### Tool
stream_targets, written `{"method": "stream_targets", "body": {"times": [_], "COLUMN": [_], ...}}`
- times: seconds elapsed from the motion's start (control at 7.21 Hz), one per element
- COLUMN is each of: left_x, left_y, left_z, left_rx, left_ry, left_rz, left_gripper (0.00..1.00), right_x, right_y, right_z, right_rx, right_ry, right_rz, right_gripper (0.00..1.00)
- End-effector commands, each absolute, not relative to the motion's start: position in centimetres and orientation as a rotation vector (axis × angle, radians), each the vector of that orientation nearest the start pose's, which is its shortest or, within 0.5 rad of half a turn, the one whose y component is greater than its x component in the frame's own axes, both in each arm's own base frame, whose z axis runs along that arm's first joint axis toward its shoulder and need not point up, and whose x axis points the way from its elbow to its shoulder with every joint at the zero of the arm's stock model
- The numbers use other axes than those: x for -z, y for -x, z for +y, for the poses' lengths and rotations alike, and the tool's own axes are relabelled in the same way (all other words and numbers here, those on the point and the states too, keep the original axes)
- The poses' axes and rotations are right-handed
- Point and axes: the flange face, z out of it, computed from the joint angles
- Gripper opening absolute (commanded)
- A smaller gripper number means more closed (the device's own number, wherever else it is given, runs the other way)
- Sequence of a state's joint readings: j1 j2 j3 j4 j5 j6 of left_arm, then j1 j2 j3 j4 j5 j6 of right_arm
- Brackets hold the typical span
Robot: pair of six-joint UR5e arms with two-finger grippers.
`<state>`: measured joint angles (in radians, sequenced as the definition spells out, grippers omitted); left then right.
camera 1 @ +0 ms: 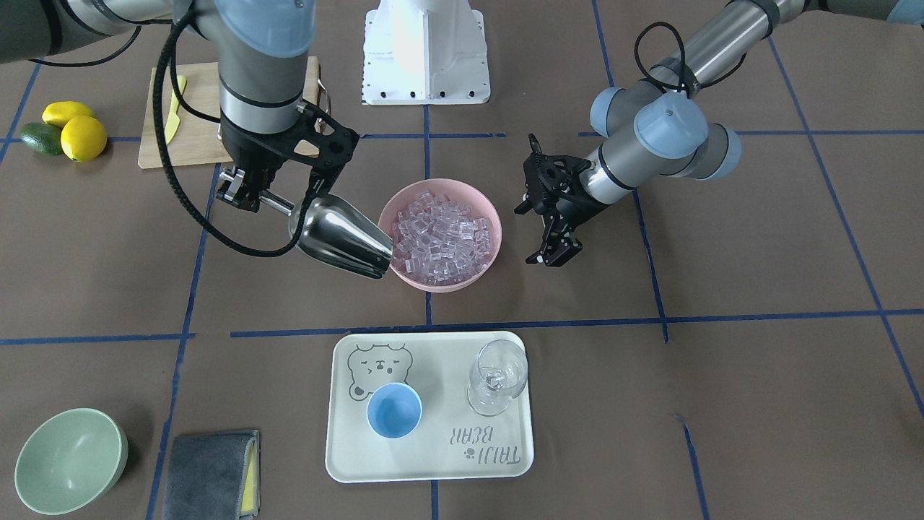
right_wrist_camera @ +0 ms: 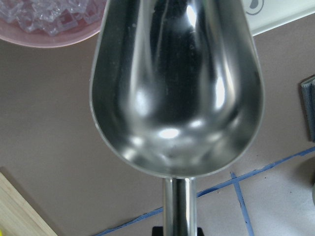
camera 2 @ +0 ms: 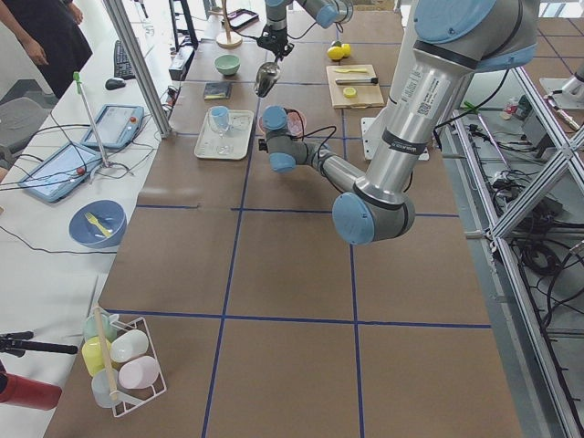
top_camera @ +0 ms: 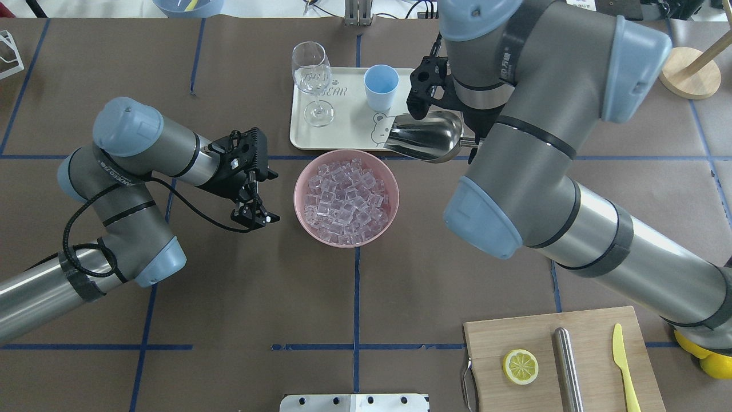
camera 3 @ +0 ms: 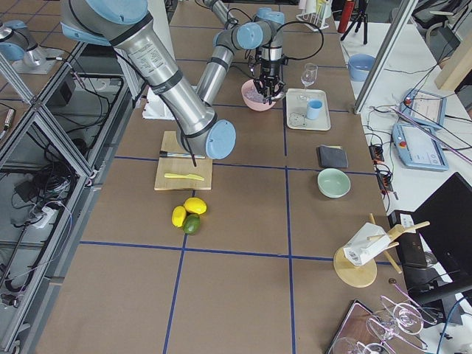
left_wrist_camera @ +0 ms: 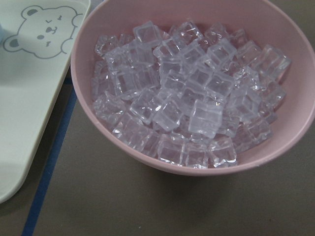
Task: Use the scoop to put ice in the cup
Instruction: 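Lower the scoop with the right gripper into the pink bowl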
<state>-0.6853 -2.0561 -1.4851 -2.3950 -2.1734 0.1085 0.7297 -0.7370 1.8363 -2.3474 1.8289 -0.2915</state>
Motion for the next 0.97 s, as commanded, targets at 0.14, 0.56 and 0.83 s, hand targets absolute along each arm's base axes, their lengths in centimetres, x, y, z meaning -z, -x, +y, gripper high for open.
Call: {"method": "stream_targets", "body": {"times": [0.14,0.56,0.83], "left_x": [-32.8,-32.7,-32.3], "left_y": [-48.8,-49.0,-49.4], "left_z": [-48.5,-48.3,-47.8], "left_rx": [-1.155,-1.156,-1.167], "left_ry": [-1.015,-1.017,-1.028], "left_rz": [1.006,1.015,1.032], "left_gripper": [1.0,1.0,1.0], "right_x": [-14.7,-14.5,-13.2], "right_y": [40.6,44.8,45.5], "right_z": [-48.2,-45.9,-46.3], "right_rx": [1.185,1.265,1.266], "right_ry": [-0.196,-0.154,-0.13], "right_rz": [-0.316,-0.162,-0.15], "right_gripper": [0.0,0.0,0.0]}}
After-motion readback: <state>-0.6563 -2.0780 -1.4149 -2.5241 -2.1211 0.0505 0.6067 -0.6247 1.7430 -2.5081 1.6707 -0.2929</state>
